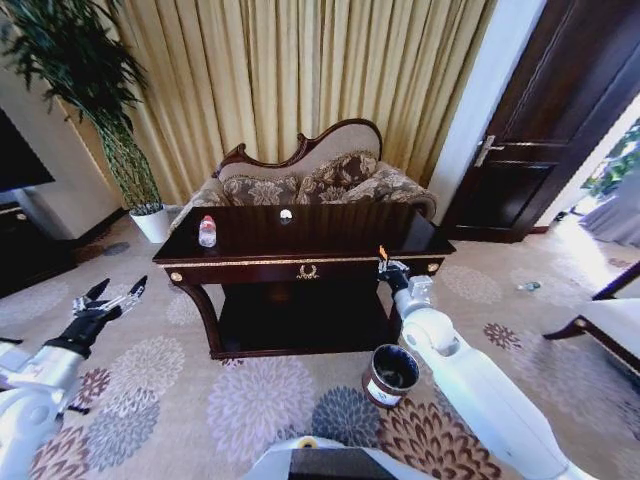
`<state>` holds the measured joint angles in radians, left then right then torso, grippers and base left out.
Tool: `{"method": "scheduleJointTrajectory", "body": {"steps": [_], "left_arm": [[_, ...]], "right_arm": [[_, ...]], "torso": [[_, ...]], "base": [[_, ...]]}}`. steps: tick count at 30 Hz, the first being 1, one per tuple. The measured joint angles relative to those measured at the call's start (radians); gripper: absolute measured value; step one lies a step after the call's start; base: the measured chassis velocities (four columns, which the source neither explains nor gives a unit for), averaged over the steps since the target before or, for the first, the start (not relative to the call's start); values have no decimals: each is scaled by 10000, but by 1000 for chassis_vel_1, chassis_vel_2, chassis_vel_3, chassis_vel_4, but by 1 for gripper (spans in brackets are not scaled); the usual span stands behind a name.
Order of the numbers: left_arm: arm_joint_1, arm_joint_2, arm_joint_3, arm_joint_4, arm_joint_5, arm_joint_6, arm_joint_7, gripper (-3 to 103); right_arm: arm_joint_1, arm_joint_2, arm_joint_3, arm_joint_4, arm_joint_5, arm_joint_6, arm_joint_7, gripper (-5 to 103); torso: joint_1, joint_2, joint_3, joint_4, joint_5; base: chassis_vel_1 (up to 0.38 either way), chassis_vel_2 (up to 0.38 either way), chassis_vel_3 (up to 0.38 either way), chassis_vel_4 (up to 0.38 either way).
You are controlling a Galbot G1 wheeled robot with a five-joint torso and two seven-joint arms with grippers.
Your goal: Move to the front of the table and place the trash on the table into the trash bin.
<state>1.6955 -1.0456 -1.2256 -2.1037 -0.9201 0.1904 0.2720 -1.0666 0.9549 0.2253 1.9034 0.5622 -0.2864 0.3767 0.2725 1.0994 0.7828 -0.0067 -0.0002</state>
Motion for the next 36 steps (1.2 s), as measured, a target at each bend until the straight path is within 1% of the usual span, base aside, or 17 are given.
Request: {"method": "scheduleJointTrajectory", "body": {"steps": [1, 3, 5, 7, 8, 11, 15, 22, 26, 29, 30, 31, 32, 33, 34, 35, 36], "left_arm": [[0, 0, 0, 0, 0, 0, 0, 100], [42, -10, -67, -11, -14, -22, 29, 100], [64, -10, -105, -11, -30, -27, 42, 100], [99, -9, -182, -11, -67, -41, 86, 100], [99, -9, -182, -11, -67, -41, 86, 100], [101, -7, -208, -12, -88, -45, 96, 100], [75, 28, -277, -130, -204, -35, 36, 100], [190, -9, -357, -138, -210, -39, 46, 100], [218, 59, -409, -138, -217, -46, 40, 100], [132, 157, -377, -249, -272, -14, -95, 100], [132, 157, -377, -249, -272, -14, -95, 100], [119, 167, -351, -285, -287, 4, -135, 100], [111, 173, -323, -321, -294, 16, -163, 100], [110, 176, -285, -373, -293, 33, -185, 100], [110, 176, -285, -373, -293, 33, -185, 100], [116, 174, -270, -402, -288, 36, -189, 100], [133, 172, -260, -416, -267, 39, -189, 100]], "right_arm": [[0, 0, 0, 0, 0, 0, 0, 3], [-256, 165, 139, -751, -145, -412, 26, 3], [-372, 237, 196, -1177, -264, -463, 9, 3], [-607, 444, 350, -2131, -562, -414, -198, 3], [-607, 444, 350, -2131, -562, -414, -198, 3], [-710, 577, 466, -2763, -848, -296, -430, 3], [-822, 787, 657, -4546, -2048, 169, -1128, 3], [-923, 1223, 1024, -5905, -2829, 607, -1082, 3], [-1137, 1446, 1468, -6074, -3049, 582, -1180, 2], [-1225, 1487, 1559, -6000, -3289, 540, -1269, 17], [-1225, 1487, 1559, -6000, -3289, 540, -1269, 17], [-1225, 1497, 1559, -5982, -3312, 540, -1249, 22], [-1225, 1505, 1559, -5970, -3327, 539, -1228, 22], [-1216, 1516, 1559, -5958, -3341, 539, -1197, 27], [-1216, 1516, 1559, -5958, -3341, 539, -1197, 27], [-1208, 1522, 1558, -5947, -3342, 540, -1179, 33], [-1202, 1526, 1557, -5931, -3342, 547, -1163, 33]], "torso": [[0, 0, 0, 0, 0], [2, -3, 4, -2, 3], [8, -8, 7, -5, 3], [13, -11, 8, -5, 4], [13, -11, 8, -5, 4], [13, -11, 8, -5, 5], [4, -5, 3, -3, 3], [7, -6, 5, -2, 5], [6, -6, 4, -3, 3], [5, -5, 4, -3, 1], [5, -5, 4, -3, 1], [5, -6, 3, -3, 2], [6, -5, 4, -3, 2], [6, -6, 4, -3, 1], [6, -6, 4, -3, 1], [6, -6, 4, -3, 3], [6, -6, 4, -3, 3]], "base": [[41, -72, -13, 63], [0, 0, 0, 0], [0, 0, 0, 0], [0, 0, 0, 0], [0, 0, 0, 0], [0, 0, 0, 0], [0, 0, 0, 0], [0, 0, 0, 0], [0, 0, 0, 0], [0, 0, 0, 0], [0, 0, 0, 0], [0, 0, 0, 0], [0, 0, 0, 0], [0, 0, 0, 0], [0, 0, 0, 0], [0, 0, 0, 0], [0, 0, 0, 0]]}}
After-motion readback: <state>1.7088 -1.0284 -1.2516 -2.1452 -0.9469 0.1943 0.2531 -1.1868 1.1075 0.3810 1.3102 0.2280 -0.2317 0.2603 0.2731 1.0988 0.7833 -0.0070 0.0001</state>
